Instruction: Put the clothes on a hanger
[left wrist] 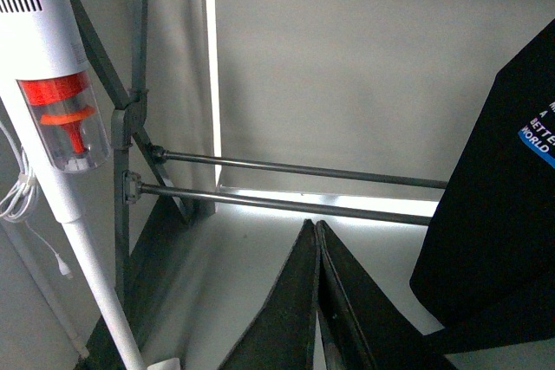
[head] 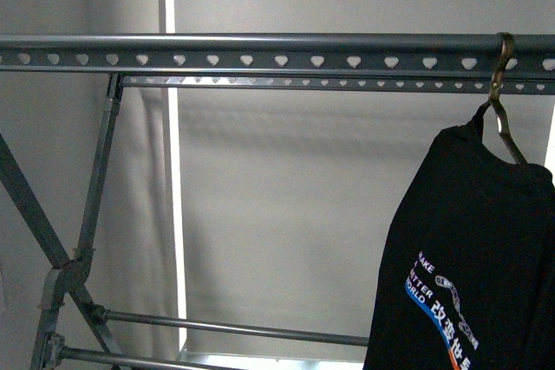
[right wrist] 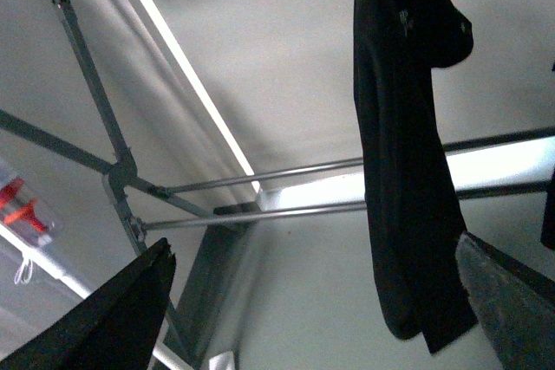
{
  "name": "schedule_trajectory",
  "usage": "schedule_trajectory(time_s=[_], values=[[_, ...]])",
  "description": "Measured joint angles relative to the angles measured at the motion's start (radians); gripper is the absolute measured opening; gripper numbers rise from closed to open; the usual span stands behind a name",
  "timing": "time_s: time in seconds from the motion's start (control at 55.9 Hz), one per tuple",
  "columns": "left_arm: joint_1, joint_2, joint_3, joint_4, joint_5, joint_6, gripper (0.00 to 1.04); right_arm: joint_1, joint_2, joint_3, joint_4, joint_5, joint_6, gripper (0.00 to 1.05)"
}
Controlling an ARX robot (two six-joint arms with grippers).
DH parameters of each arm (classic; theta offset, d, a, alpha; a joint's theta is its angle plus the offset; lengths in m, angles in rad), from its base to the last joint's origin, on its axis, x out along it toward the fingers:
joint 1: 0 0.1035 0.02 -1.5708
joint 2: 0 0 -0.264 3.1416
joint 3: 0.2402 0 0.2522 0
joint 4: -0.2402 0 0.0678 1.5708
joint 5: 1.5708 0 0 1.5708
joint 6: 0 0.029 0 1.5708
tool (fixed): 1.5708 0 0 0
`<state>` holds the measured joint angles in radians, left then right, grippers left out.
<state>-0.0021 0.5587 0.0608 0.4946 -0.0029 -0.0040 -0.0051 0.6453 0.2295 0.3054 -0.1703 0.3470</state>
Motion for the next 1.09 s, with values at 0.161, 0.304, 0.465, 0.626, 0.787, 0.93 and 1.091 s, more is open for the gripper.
schedule_trajectory(time_s=[0.161,0.304,0.465,0.626,0.787,0.93,1.091], values=[[0.0,-0.071,-0.018,-0.054,-0.001,0.001,0.04,0.245,-0.467,-0.113,-0.26,0.351,-0.169,0.83],[0.0,-0.119,-0.042,-0.058,0.003,0.002,0.04,0.308,-0.587,-0.224,-0.261,0.461,-0.309,0.55],[0.0,-0.205,-0.043,-0.135,0.001,0.002,0.04,0.212,-0.622,-0.224,-0.281,0.365,-0.336,0.23],[0.0,-0.267,-0.043,-0.199,0.002,0.002,0.04,0.079,-0.638,-0.224,-0.305,0.202,-0.344,0.02],[0.0,-0.336,-0.043,-0.269,0.002,0.002,0.04,0.01,-0.641,-0.224,-0.305,0.171,-0.344,0.02],[0.0,-0.373,-0.043,-0.305,0.002,0.002,0.04,0.009,-0.641,-0.224,-0.305,0.172,-0.344,0.02],[0.0,-0.52,-0.042,-0.478,0.002,0.002,0.04,0.008,-0.641,-0.224,-0.305,0.171,-0.344,0.02]])
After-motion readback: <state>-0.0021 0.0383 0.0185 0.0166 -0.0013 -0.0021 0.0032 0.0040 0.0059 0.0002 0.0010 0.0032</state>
